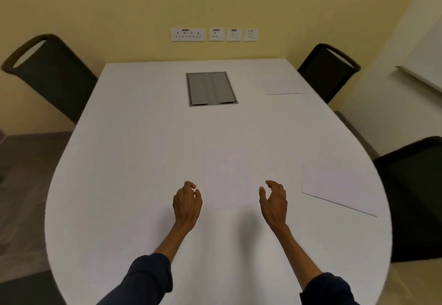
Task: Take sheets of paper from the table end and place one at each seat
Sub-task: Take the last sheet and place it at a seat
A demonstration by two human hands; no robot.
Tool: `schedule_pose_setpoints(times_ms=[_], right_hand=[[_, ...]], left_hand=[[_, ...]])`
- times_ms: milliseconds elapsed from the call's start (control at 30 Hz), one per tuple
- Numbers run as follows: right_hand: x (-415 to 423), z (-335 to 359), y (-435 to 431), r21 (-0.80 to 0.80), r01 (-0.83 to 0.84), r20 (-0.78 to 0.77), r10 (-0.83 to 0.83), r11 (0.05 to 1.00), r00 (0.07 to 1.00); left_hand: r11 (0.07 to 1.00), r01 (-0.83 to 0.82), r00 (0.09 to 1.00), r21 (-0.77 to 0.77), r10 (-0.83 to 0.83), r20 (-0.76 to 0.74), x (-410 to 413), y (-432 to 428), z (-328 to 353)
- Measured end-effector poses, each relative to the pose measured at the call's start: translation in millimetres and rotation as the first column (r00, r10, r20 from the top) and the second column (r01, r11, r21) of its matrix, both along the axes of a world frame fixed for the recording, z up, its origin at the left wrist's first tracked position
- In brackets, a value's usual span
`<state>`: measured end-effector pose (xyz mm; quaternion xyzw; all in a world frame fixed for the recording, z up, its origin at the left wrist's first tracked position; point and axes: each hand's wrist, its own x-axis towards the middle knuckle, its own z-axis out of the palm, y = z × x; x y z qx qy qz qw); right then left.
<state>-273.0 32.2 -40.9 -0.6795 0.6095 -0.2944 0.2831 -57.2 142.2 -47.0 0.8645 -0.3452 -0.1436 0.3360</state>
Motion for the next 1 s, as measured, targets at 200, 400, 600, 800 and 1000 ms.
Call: schedule_pose_setpoints(times_ms=[200, 400, 600, 800, 1000], right_hand=[[27, -38, -52, 0.180, 0.000, -0.014, 0.003, 0.984, 1.000], [40, -79, -77, 0.353, -0.003, -0.181, 0.071, 0.936, 0.981], [49, -101, -87, 0.390, 0.038, -0.358, 0.113, 0.920, 0.927], [64, -101, -87, 0.429, 0.012, -0.401, 0.179, 0.903, 0.898], [72, -99, -81, 0.448, 0.031, -0.371, 0.154, 0.893, 0.916]], left_hand=[[0.985, -0.082, 0.989, 0.152, 0.099, -0.108, 11, -40, -31], [0.924, -0.102, 0.961, 0.368, 0.187, -0.203, 3, -80, -64], [0.806, -0.114, 0.972, 0.581, 0.213, -0.104, -14, -108, -85], [0.779, -0.150, 0.940, 0.609, 0.303, -0.155, -19, -121, -93], [0.789, -0.176, 0.908, 0.589, 0.361, -0.212, -23, -126, -94]])
